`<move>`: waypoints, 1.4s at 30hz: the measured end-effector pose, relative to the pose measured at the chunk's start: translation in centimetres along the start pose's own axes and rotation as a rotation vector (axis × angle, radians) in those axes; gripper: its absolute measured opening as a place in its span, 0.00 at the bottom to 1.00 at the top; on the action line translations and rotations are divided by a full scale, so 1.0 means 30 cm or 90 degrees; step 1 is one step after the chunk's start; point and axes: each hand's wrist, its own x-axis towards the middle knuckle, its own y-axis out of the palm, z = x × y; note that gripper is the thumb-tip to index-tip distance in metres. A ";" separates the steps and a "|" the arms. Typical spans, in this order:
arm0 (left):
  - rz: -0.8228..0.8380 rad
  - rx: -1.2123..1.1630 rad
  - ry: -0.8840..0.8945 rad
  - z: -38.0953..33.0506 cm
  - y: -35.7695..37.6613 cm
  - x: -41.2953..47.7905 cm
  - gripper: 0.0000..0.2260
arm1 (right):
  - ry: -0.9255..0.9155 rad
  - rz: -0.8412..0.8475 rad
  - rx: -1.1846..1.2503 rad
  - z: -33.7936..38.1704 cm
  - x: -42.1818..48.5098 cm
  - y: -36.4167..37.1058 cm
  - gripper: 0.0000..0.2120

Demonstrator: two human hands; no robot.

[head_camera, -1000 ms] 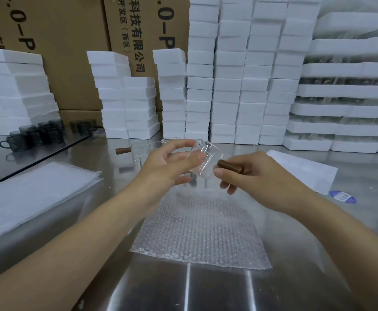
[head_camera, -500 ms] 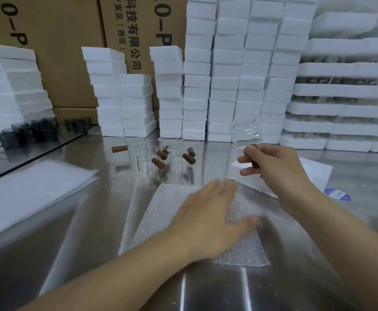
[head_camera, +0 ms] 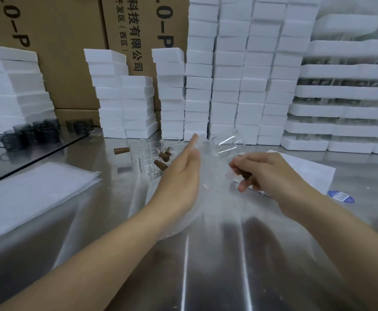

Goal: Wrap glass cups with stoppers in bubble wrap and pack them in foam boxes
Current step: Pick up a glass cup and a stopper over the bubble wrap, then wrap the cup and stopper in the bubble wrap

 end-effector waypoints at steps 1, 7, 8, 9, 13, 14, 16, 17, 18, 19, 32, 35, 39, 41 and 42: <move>-0.022 0.003 0.010 -0.010 -0.008 0.001 0.21 | -0.010 0.035 -0.017 0.000 -0.004 0.006 0.12; -0.071 0.008 0.023 -0.030 -0.023 0.001 0.21 | -0.042 0.079 -0.105 0.005 -0.029 0.043 0.10; -0.070 0.008 0.018 -0.027 -0.022 0.000 0.22 | -0.061 0.051 -0.091 0.010 -0.029 0.044 0.11; -0.068 0.009 0.010 -0.023 -0.022 -0.001 0.22 | -0.082 0.016 -0.069 0.015 -0.028 0.043 0.11; -0.045 0.043 -0.014 -0.008 -0.021 0.000 0.22 | -0.101 -0.033 0.062 0.042 -0.026 0.025 0.11; -0.036 0.048 -0.013 -0.005 -0.019 0.000 0.22 | -0.087 0.003 0.077 0.049 -0.028 0.023 0.11; -0.028 0.044 -0.009 -0.002 -0.015 -0.001 0.21 | -0.064 0.076 0.043 0.051 -0.032 0.025 0.11; -0.033 0.036 -0.007 -0.004 -0.014 -0.002 0.21 | -0.058 0.093 0.015 0.047 -0.032 0.028 0.11; -0.041 0.024 -0.003 -0.006 -0.013 -0.002 0.21 | -0.053 0.095 -0.009 0.045 -0.033 0.030 0.11; -0.048 0.012 0.002 -0.008 -0.012 -0.002 0.21 | -0.049 0.092 -0.028 0.042 -0.032 0.028 0.12; 0.127 0.469 0.393 -0.022 0.048 -0.073 0.23 | -0.104 0.101 -0.220 0.024 -0.071 0.063 0.11; 0.150 0.437 0.428 -0.028 0.051 -0.077 0.23 | -0.062 0.105 -0.114 0.025 -0.069 0.063 0.11; 0.144 0.313 0.478 -0.045 0.027 -0.076 0.22 | 0.038 0.153 0.216 0.041 -0.056 0.047 0.08; -0.005 0.209 0.459 -0.060 -0.009 -0.051 0.21 | 0.047 0.141 0.329 0.044 -0.047 0.037 0.11; -0.085 0.161 0.422 -0.065 -0.035 -0.027 0.21 | 0.047 0.138 0.349 0.043 -0.044 0.032 0.11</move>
